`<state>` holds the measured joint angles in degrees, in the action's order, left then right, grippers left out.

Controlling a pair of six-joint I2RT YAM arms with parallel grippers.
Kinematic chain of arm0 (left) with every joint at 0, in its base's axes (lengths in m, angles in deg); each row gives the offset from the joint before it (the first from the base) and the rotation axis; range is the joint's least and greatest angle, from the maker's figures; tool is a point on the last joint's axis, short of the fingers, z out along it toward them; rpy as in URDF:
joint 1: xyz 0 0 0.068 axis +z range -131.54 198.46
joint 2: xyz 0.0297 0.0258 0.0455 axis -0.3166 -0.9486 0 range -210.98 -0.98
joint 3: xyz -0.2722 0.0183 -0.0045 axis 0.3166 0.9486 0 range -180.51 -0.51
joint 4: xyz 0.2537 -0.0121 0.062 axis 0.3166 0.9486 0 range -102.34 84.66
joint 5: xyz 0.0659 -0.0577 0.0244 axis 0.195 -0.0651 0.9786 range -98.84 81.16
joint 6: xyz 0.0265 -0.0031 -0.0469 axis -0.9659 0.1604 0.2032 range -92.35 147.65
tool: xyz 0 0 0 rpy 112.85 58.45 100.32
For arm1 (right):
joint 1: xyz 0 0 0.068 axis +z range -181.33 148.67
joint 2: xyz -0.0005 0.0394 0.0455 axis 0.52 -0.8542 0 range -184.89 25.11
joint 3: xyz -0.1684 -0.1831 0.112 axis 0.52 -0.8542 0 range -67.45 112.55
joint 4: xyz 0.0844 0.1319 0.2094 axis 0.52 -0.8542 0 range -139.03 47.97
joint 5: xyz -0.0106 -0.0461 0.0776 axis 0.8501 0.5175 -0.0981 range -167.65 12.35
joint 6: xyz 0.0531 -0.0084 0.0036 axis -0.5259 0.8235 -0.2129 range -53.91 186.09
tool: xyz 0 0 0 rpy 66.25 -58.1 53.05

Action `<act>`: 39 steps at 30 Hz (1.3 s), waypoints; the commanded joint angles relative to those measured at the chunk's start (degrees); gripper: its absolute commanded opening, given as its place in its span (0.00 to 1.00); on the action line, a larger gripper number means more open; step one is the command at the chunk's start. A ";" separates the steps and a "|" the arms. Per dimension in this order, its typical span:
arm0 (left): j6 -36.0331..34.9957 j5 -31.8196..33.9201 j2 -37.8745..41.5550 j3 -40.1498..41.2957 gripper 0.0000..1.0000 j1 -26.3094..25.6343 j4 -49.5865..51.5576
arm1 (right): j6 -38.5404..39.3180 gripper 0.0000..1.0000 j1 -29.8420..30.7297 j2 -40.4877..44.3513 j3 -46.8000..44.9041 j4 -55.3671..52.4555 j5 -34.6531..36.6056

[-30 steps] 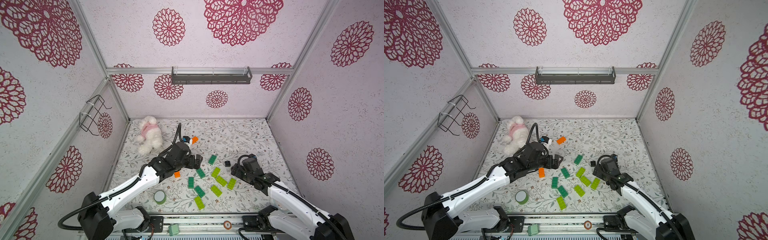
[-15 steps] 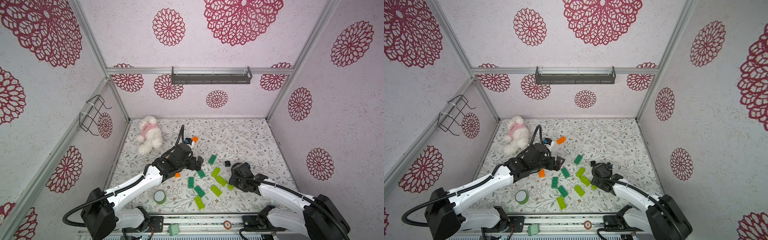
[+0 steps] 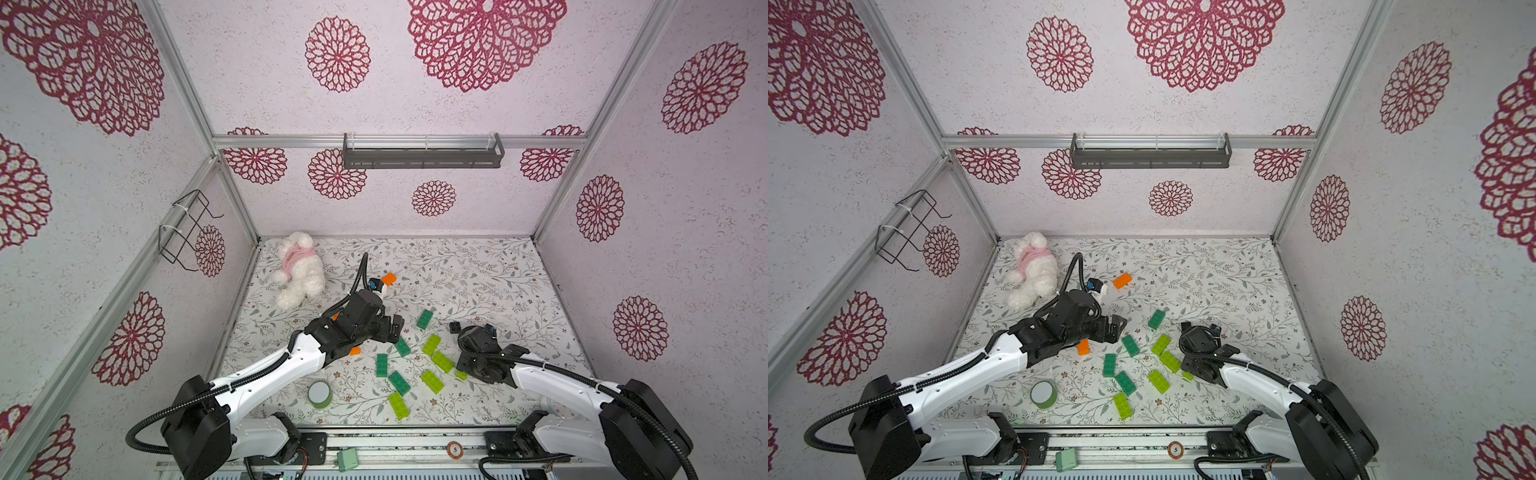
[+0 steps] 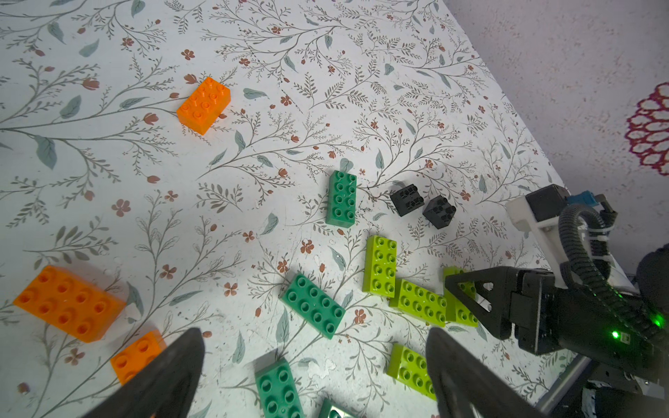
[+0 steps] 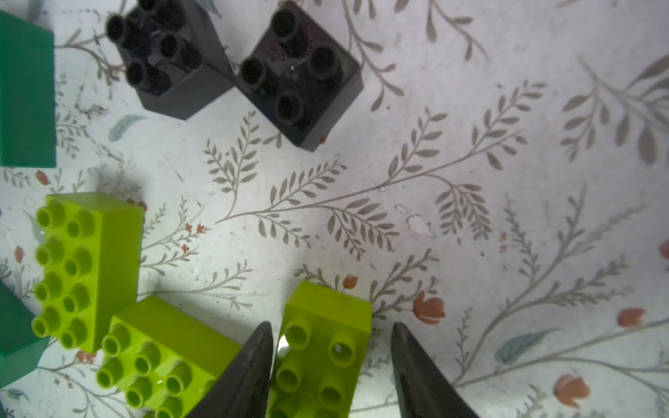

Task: Assemble a small pinwheel with lego
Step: Pick up the lego brick from the center of the board.

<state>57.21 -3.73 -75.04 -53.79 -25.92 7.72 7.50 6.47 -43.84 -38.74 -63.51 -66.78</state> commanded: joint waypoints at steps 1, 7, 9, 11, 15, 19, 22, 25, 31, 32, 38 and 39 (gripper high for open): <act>-0.61 0.79 0.59 0.36 0.97 0.08 -2.40 | -0.85 0.54 0.85 0.26 1.70 -3.47 0.97; -0.40 1.18 0.66 0.63 0.97 0.08 -2.69 | -0.05 0.49 1.63 0.19 2.52 -4.57 1.48; -0.16 1.27 0.67 0.80 0.97 0.13 -2.79 | 0.04 0.47 1.92 0.20 2.80 -4.81 1.69; -0.11 1.27 0.59 0.81 0.97 0.17 -2.87 | 0.35 0.47 2.27 0.07 3.15 -4.74 1.61; 0.45 1.54 0.89 0.76 0.97 0.30 -2.78 | 1.59 0.41 2.69 -0.93 3.72 -4.54 1.87; 1.02 1.74 1.55 1.07 0.97 0.63 -2.94 | 3.25 0.35 2.76 -1.96 4.33 -4.03 1.72; 1.53 1.10 1.82 1.16 0.97 1.03 -3.00 | 4.34 0.39 2.80 -3.22 4.90 -4.16 1.09; 1.77 0.62 1.99 1.16 0.97 1.18 -3.00 | 5.06 0.43 2.79 -4.73 5.45 -5.20 1.25; 2.25 0.46 2.67 1.38 0.97 1.74 -3.20 | 5.50 0.38 2.86 -5.42 5.13 -4.65 1.32; 2.49 0.45 2.85 1.42 0.97 1.98 -3.18 | 5.52 0.37 2.89 -5.29 5.21 -4.73 1.30; 5.83 -1.83 5.31 2.19 0.97 5.46 -3.84 | 9.98 0.22 3.00 -3.19 8.49 -5.77 2.34; 6.51 -3.59 5.65 2.29 0.97 6.70 -4.05 | 11.54 0.17 2.88 -2.83 9.71 -5.77 2.71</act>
<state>61.01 -4.61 -71.13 -52.15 -21.73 5.77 14.87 9.09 -48.91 -32.86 -68.07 -65.86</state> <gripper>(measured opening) 0.971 0.344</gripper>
